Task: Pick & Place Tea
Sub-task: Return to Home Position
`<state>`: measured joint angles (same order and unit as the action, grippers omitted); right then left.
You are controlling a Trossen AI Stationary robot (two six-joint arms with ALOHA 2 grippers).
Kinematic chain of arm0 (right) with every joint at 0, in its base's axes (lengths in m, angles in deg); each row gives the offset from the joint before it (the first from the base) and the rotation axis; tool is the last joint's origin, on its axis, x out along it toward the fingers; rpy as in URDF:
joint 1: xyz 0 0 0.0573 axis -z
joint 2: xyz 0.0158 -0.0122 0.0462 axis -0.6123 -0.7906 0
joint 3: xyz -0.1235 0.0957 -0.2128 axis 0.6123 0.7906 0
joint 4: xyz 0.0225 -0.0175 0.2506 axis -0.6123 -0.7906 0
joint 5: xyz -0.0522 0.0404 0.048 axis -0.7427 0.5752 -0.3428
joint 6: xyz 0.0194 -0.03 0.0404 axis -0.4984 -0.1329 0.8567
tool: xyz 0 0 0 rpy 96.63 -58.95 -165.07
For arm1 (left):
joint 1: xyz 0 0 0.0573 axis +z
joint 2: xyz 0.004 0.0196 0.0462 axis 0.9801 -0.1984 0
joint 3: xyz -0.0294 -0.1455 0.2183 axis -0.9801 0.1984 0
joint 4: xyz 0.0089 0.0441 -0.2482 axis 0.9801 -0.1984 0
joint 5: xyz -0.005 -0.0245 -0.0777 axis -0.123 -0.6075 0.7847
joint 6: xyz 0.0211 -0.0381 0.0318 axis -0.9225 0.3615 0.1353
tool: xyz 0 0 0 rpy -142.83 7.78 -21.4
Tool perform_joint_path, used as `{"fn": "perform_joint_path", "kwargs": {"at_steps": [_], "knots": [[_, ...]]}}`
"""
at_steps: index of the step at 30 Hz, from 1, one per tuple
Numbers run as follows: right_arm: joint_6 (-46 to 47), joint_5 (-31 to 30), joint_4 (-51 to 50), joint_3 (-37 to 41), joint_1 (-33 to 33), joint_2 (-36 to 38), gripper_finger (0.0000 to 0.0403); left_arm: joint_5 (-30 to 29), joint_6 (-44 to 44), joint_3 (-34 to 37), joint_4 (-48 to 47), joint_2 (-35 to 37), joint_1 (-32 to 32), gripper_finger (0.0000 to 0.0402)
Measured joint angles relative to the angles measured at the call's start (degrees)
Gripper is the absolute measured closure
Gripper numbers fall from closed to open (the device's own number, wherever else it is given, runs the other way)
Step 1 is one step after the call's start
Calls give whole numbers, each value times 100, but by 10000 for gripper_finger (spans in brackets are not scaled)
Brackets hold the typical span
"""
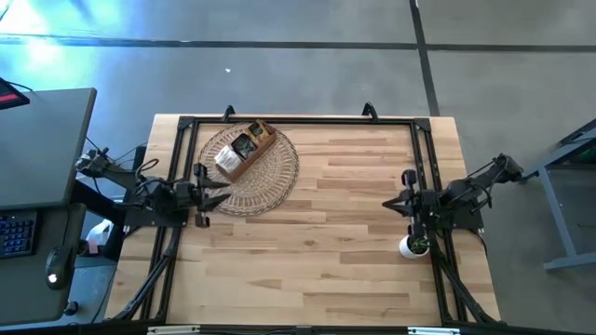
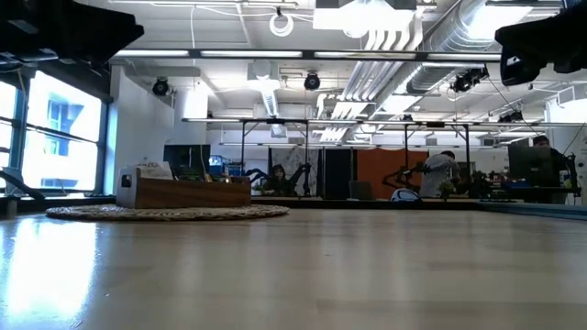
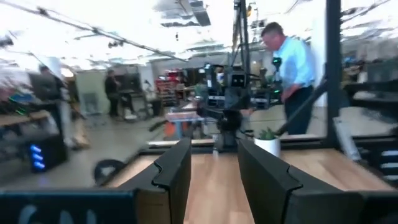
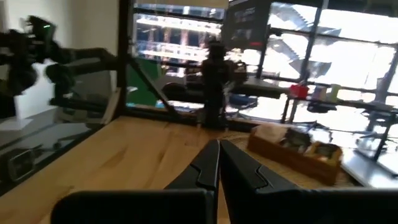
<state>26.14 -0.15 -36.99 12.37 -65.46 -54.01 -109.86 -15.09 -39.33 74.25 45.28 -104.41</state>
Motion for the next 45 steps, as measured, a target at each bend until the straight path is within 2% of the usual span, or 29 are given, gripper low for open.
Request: {"fn": "perform_joint_path", "kwargs": {"at_steps": [3,5,7,11,18,45], "knots": [[127,372,-124,30,-3,0,396,266,494,-9,-851,527,-2,271],[122,405,-3,124,-4,0,395,346,738,-7,-1396,817,-2,271],[109,310,176,277,-4,0,394,172,981,-7,-1852,1030,-2,271],[279,407,124,310,-2,-49,392,-398,1724,-32,-2440,992,-4,271],[261,707,50,310,-4,-61,391,-359,1944,-50,-2505,820,-4,271],[246,697,78,313,-2,-85,391,-308,1944,-35,-2538,792,-4,271]]}}
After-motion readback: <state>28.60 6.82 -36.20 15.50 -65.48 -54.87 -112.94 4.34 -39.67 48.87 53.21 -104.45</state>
